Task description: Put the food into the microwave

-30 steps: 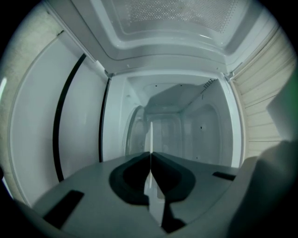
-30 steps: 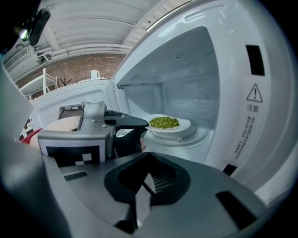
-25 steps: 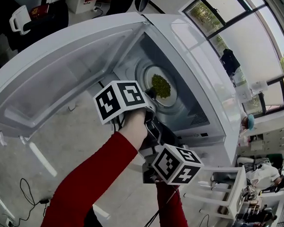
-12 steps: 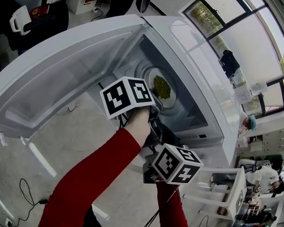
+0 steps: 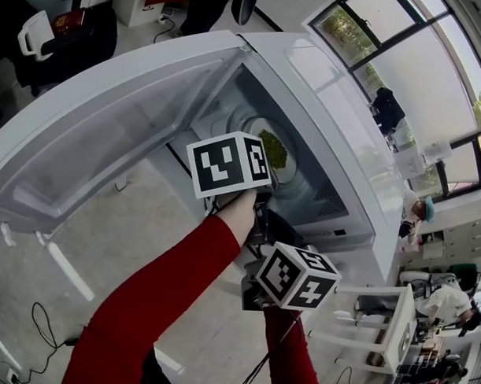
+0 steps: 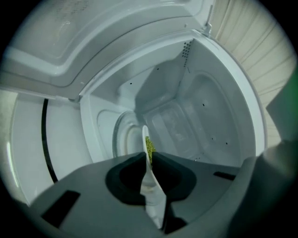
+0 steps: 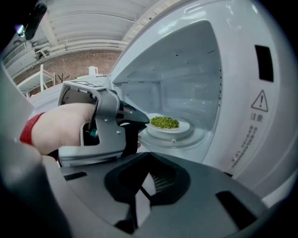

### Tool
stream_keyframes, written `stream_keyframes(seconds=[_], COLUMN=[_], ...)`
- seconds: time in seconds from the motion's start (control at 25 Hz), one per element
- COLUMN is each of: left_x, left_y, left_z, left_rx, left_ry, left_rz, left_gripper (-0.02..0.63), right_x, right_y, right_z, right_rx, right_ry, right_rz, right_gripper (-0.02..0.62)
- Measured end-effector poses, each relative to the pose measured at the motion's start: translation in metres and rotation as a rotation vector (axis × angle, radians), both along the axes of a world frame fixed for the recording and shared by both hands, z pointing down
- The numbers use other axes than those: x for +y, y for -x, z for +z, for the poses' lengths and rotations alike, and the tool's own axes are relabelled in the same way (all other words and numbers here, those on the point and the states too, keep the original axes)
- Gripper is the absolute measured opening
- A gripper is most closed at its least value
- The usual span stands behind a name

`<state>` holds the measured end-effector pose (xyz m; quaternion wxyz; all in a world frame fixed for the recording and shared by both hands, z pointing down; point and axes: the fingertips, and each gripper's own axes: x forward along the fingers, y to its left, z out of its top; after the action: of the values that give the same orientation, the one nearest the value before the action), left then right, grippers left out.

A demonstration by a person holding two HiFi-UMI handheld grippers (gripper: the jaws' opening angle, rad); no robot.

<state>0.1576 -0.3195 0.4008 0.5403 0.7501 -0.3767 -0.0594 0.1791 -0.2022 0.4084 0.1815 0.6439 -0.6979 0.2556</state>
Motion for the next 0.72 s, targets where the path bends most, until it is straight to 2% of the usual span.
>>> stream_keyframes(seconds=[0.2,0.72], left_x=[-0.0026,-0.0071], left_y=[0.0006,-0.0021], left_z=[0.0008,0.0018], left_rx=[-0.112,-0.324], left_ry=[-0.068,-0.214], left_rz=[0.025,0.119], left_gripper=[0.049,0.074], right_x=[0.0000,-0.0059], right_y=[-0.0043,0.0026], right_z=[0.0037,0.0063], right_rx=[0.009,0.021], right_ry=[0.011,0.039], right_rz=[0.009,-0.016], right_gripper=[0.014,0.014])
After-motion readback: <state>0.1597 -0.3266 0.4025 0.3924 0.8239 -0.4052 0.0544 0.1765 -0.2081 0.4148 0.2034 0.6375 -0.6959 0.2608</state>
